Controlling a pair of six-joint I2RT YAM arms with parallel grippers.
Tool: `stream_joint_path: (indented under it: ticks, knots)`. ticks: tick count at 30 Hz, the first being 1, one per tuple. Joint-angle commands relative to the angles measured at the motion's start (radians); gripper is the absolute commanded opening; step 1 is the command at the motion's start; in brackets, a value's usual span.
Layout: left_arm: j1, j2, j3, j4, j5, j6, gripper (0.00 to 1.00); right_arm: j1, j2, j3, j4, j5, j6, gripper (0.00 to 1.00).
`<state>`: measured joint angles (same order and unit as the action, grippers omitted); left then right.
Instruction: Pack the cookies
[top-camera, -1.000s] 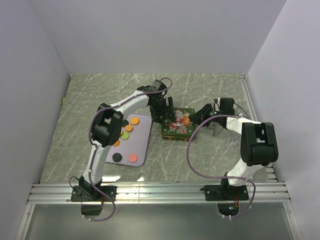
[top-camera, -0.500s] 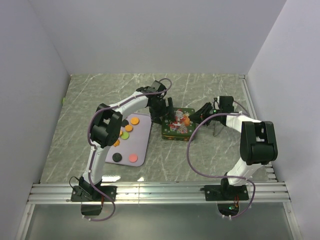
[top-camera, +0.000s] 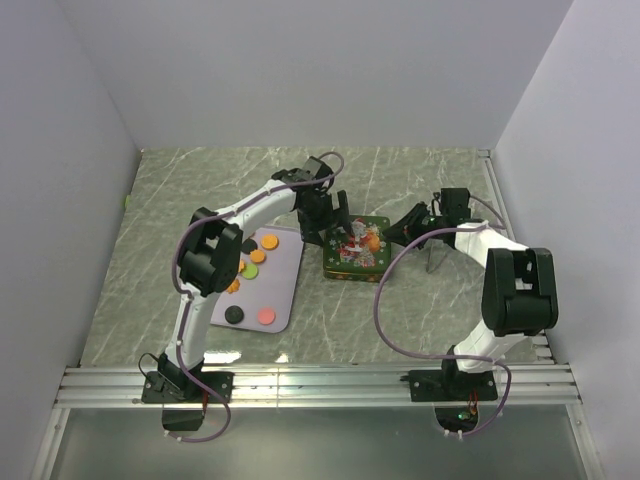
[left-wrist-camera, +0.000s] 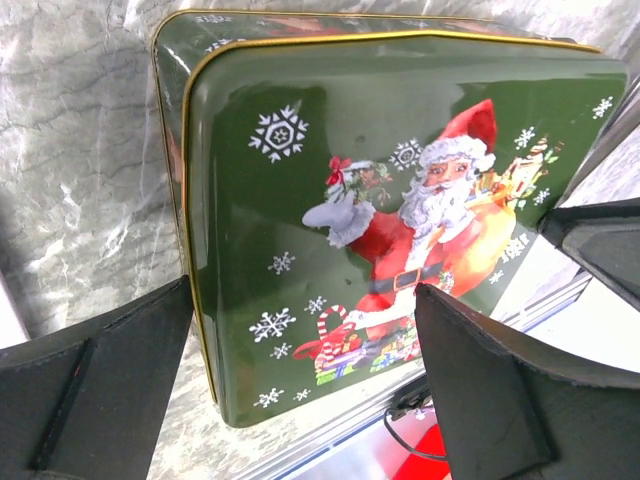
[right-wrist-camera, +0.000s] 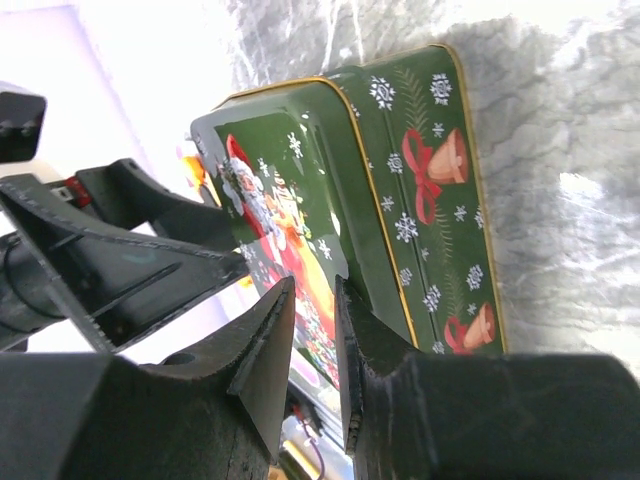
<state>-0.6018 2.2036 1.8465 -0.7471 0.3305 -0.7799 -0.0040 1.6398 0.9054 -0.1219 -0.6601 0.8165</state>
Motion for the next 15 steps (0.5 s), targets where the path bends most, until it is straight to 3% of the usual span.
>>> stream_joint_path:
  ticks: [1, 10, 15]
  knots:
    - [0.004, -0.076, 0.042, -0.012, -0.002, -0.001, 0.99, -0.001, -0.032, 0.023, -0.094, 0.106, -0.051, 0.31]
    - [0.02, -0.125, 0.068, -0.04, -0.015, -0.002, 1.0, -0.001, -0.092, 0.067, -0.134, 0.12, -0.065, 0.31]
    - [0.054, -0.18, 0.007, -0.028, -0.024, 0.004, 0.99, -0.001, -0.147, 0.105, -0.159, 0.119, -0.059, 0.31]
